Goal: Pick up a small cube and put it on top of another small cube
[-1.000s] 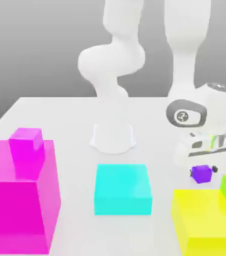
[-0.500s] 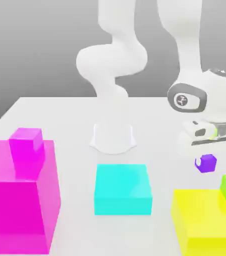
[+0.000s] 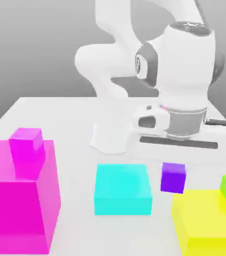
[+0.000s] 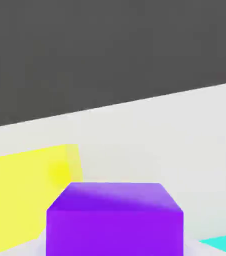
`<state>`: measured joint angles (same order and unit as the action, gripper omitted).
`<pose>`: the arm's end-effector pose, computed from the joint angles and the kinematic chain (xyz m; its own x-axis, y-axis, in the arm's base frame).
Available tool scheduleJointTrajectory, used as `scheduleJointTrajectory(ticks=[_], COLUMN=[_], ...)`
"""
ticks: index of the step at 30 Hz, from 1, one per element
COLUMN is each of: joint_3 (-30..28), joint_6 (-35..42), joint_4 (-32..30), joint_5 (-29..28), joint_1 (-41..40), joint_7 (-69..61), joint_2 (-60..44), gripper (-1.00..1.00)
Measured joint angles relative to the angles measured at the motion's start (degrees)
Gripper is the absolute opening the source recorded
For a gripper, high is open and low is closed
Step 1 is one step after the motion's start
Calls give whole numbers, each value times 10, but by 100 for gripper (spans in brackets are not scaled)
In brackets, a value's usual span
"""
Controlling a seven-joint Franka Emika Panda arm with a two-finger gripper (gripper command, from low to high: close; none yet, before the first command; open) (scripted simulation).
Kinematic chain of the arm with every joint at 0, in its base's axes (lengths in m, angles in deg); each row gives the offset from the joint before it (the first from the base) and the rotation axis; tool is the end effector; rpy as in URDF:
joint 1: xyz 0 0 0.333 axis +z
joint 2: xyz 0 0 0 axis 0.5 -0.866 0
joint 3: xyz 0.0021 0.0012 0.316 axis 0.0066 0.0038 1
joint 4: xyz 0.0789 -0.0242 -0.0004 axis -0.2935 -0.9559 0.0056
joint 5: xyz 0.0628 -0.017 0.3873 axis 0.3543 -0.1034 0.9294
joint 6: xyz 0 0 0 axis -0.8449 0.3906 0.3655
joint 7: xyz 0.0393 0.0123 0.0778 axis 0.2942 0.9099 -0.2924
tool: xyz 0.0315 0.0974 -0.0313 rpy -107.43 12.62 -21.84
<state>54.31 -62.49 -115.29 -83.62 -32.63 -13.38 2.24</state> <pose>0.4939 0.0398 0.3359 0.4652 -0.8848 0.0283 -0.8841 -0.4660 -0.0348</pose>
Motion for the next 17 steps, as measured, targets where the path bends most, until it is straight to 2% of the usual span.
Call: scheduleJointTrajectory(ticks=[9, 11, 13, 14, 17], joint_3=[-120, -129, -105, -92, -92], joint_6=[193, 199, 164, 147, 147], joint_4=[187, 198, 177, 167, 167], joint_5=[8, 11, 12, 12, 12], joint_1=[-194, -251, -296, -274, -262], joint_7=[-134, -156, -162, -162, -162], joint_2=[-16, -23, -39, -45, -45], gripper=[-100, -100, -100, 100, 100])
